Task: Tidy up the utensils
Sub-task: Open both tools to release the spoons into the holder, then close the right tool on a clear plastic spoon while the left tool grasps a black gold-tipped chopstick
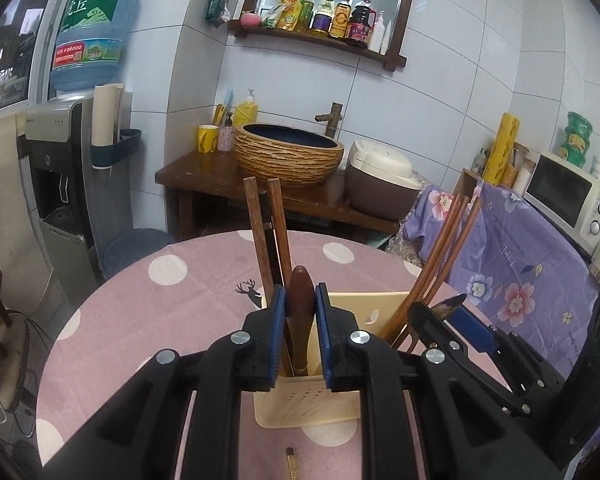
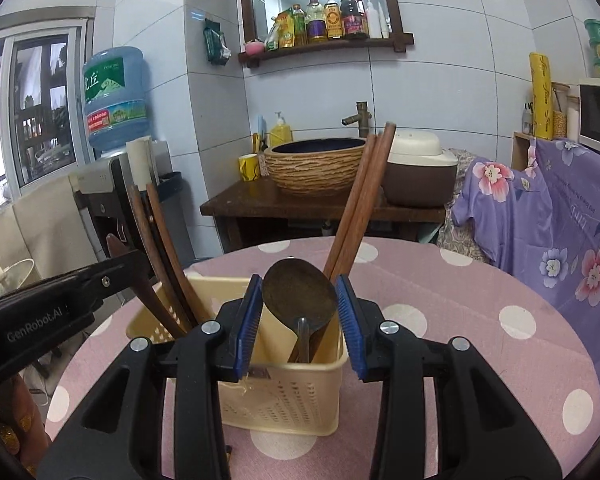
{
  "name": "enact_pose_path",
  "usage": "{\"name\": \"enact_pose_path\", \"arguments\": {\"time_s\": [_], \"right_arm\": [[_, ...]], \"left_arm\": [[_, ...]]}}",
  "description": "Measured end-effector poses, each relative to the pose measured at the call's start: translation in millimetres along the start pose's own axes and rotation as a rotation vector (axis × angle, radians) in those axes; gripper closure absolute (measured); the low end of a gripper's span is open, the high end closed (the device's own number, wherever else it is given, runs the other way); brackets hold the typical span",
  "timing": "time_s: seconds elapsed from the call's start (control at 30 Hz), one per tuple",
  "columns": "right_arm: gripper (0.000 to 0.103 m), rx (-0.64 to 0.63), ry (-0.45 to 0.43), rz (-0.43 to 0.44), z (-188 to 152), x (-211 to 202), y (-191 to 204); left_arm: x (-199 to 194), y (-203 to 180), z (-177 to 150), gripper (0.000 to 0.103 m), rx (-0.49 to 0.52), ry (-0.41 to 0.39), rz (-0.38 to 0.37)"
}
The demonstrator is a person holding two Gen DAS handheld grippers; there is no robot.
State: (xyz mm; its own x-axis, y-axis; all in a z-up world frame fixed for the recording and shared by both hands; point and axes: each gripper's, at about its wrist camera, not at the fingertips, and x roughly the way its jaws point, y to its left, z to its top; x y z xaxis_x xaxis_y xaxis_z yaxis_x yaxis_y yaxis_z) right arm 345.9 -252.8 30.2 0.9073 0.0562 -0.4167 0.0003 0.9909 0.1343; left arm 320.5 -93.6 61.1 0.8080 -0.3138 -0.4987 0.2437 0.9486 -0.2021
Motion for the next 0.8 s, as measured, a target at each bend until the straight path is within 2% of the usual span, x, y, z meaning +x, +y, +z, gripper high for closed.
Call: {"name": "enact_pose_path", "arguments": {"time_s": [0.17, 0.23, 0.27, 0.3, 0.37, 0.4, 0.47, 0.53, 0.67, 0.8], "right_arm": [[0.065, -0.017, -0.007, -0.028, -10, 0, -1], [0.056, -0.018, -0.013, -0.012, -12, -3, -1], [0.050, -0.014, -0.017, -0.009, -13, -6, -1], [0.048, -0.007, -0.024, -0.006, -14, -10, -2], [0.048, 0.006, -0.033, -0.004, -16, -19, -4], [0.047, 0.009, -0.035, -0.008, -17, -24, -5], [0.043, 0.018, -0.034, -0.019, -22, -39, -7], [0.042, 0.021, -0.005, -0.023, -30, -52, -8], [0.042, 0.005, 0.090, -0.045, -55, -74, -6], [0.042, 0.015, 0.192, -0.039, -89, -84, -7]], "left_arm": [[0, 0, 0, 0.087, 0.004, 0.008, -0.006], [-7, 2, 1, 0.084, -0.009, -0.010, -0.016], [-11, 2, 1, 0.079, -0.008, -0.015, -0.020], [-17, 2, 1, 0.074, -0.007, -0.024, -0.026], [-32, 3, -1, 0.061, -0.001, -0.051, -0.037], [-42, 3, -3, 0.058, 0.002, -0.068, -0.038], [-60, 6, -11, 0.040, 0.009, -0.096, -0.028], [-75, 9, -22, 0.032, 0.015, -0.101, -0.021], [-91, 17, -56, 0.019, 0.025, -0.078, 0.031], [-91, 30, -92, 0.018, 0.023, -0.021, 0.083]]}}
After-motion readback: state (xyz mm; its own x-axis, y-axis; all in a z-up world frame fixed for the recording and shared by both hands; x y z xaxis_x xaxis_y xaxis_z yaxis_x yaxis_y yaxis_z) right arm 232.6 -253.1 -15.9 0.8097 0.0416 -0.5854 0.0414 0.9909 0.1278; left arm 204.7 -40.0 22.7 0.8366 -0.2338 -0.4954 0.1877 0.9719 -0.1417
